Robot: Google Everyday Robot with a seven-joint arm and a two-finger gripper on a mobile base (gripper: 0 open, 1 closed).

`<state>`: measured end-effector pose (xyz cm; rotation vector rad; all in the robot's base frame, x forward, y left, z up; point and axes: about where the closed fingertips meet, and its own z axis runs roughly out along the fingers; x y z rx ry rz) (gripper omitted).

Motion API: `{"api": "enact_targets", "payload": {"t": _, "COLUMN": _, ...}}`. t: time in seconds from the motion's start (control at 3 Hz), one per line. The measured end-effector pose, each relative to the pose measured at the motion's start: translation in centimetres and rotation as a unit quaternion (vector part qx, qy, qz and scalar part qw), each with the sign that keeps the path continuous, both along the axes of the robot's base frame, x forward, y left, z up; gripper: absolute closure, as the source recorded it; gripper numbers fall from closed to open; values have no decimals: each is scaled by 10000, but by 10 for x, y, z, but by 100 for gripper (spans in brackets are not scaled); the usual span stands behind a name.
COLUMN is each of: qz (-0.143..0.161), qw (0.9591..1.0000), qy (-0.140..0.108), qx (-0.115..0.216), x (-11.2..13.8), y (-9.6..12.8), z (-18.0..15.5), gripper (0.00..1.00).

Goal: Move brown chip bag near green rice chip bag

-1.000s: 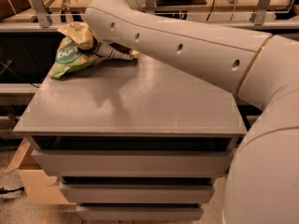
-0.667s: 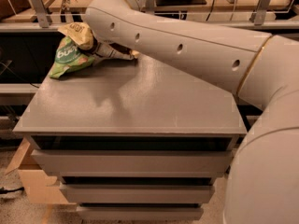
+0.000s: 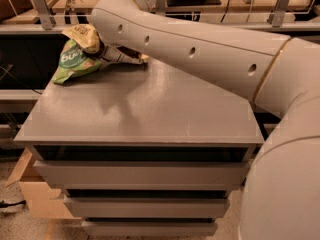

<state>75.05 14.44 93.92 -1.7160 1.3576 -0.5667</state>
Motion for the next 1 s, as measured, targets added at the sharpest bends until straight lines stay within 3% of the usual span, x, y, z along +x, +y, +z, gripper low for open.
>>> {"api": "enact_targets", "payload": {"t": 0.33, "qz": 1, "qw": 10000, "qy": 2, "qx": -4, "x": 0, "y": 0, "z": 0, "gripper": 12}}
{"api": "enact_targets", "payload": {"t": 0.67, "qz": 0, "qw": 10000, "qy": 12, "qx": -20, "x": 0, "y": -1, "z": 0, "gripper": 0}}
{"api": "enact_targets", "payload": {"t": 1.0, "qz": -136, "qw": 9997, "qy": 200, "qx": -67, "x": -2, "y": -16, "z": 1, "gripper": 0}}
